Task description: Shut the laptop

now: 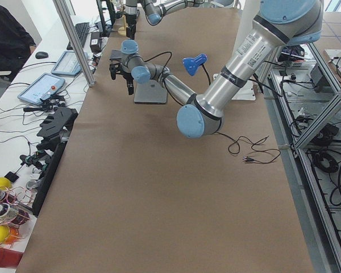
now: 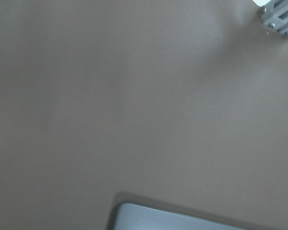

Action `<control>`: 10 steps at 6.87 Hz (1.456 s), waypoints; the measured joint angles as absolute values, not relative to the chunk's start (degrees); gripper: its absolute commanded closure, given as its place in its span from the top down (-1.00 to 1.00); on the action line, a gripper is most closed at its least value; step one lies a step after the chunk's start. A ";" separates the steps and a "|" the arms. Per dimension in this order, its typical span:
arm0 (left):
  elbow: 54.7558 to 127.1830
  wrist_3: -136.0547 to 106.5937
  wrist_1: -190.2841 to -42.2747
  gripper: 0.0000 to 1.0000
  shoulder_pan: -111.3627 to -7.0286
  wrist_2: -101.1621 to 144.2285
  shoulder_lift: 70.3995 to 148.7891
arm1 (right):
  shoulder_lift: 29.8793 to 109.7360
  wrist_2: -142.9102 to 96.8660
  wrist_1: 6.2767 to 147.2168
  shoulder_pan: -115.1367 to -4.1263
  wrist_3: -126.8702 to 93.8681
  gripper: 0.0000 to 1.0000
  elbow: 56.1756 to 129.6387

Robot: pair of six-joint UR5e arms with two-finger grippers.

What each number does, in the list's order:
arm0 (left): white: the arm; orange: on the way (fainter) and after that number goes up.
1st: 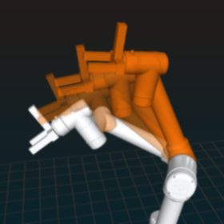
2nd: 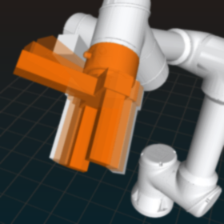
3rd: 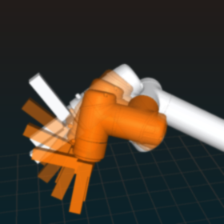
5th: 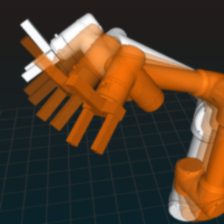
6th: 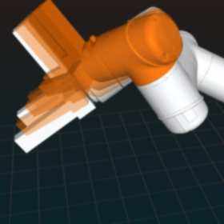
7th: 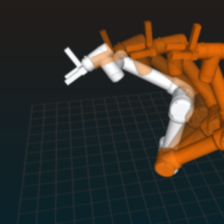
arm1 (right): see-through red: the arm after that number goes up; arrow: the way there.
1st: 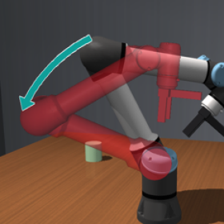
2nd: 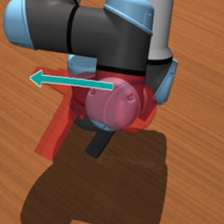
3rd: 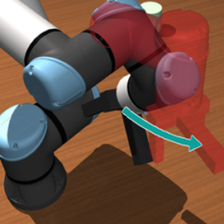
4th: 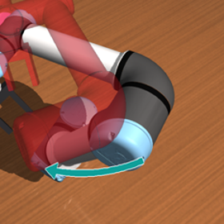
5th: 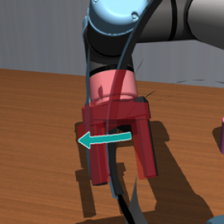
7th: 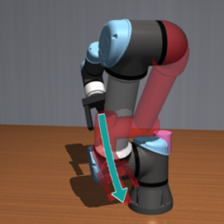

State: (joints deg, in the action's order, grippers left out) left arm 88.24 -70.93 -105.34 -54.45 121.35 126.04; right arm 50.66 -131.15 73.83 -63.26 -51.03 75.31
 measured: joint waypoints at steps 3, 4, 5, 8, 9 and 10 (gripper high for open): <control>104.95 -59.88 -93.96 0.97 -60.69 121.55 113.35 | 62.03 -129.03 85.15 -75.20 -21.77 1.00 80.68; 108.30 -53.99 -91.37 0.97 -63.45 121.57 108.88 | 67.21 -129.32 85.50 -76.91 -18.34 1.00 82.00; 110.26 -48.28 -90.29 0.97 -66.01 121.66 104.26 | 72.53 -130.21 85.43 -77.84 -16.69 1.00 84.14; 109.62 -31.70 -90.03 0.97 -75.88 128.05 93.95 | 85.86 -134.36 83.02 -81.38 -9.79 1.00 89.47; 107.11 -24.92 -89.72 0.97 -80.63 131.99 92.40 | 87.98 -136.18 82.58 -82.60 -8.59 1.00 90.03; 103.91 -18.46 -89.64 0.97 -84.73 134.94 91.51 | 88.77 -137.23 82.45 -83.35 -8.21 1.00 90.21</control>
State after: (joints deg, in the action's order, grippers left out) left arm 103.91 -18.46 -89.64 -84.73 134.94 91.51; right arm 88.77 -137.24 82.45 -83.35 -8.21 90.21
